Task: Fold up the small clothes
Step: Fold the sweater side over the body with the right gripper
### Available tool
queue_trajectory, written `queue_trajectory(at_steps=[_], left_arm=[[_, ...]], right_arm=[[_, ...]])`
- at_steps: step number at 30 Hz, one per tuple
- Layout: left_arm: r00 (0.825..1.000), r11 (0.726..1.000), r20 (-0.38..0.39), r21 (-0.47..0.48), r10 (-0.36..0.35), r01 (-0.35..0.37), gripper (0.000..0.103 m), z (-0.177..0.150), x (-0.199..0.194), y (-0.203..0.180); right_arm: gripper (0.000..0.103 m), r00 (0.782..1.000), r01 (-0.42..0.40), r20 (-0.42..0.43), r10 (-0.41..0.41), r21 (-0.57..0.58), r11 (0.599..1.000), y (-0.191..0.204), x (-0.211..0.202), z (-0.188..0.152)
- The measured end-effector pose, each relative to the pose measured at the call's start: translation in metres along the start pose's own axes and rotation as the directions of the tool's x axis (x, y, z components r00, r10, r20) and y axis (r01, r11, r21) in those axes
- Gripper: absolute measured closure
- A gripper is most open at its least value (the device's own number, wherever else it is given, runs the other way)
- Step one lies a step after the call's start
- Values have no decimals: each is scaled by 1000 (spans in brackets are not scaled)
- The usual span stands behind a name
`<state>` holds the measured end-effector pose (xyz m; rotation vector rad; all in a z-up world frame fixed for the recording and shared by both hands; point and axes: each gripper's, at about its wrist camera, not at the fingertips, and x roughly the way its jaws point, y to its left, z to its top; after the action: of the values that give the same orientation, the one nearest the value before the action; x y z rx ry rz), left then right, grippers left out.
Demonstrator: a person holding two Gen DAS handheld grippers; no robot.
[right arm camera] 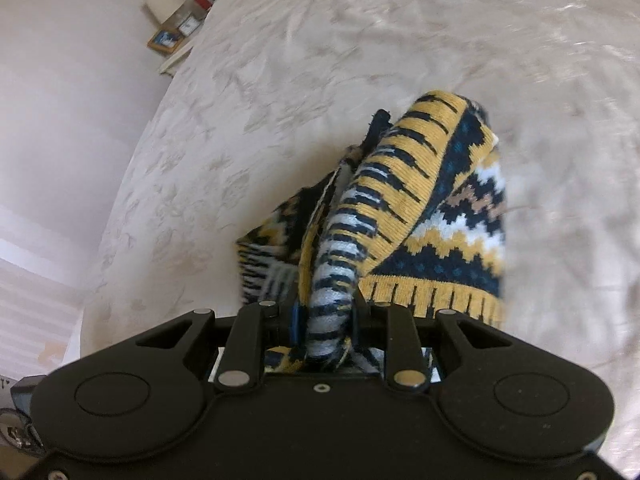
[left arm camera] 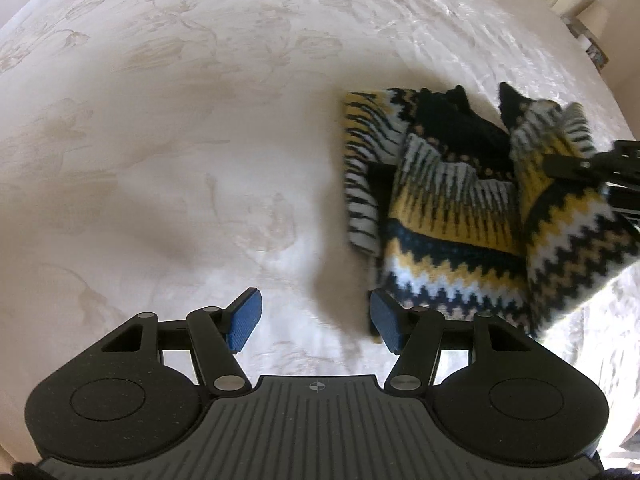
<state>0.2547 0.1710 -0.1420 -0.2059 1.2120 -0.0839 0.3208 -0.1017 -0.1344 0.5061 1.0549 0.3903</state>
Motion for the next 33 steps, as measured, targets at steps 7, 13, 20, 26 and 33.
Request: queue_trajectory(at_steps=[7,13,20,26,33], left_arm=[[1000,1000,-12,-2,-4,4,44,5,2,19],[1000,1000,-24,-1,-10,10,44,9,6,24],[999,1000,-38,-10,-21,20,44,10,10,28],[999,1000,-37,-15,-26,26,44,12,10,30],[997,998,-40,-25,-59,58,44,25,9,33]], right_arm=[[70,996,39,-73,-43,-52,998,31,44,-11],[69,992,63,-101,-74,-106,992,45,58,-20],[69,989,51,-127,-72,-163,985,64,66,-28],[65,990,-8,-142,-14,-154,988,66,69,-32],[48,998,-15,-60,5,-165,986,58,37,-45]])
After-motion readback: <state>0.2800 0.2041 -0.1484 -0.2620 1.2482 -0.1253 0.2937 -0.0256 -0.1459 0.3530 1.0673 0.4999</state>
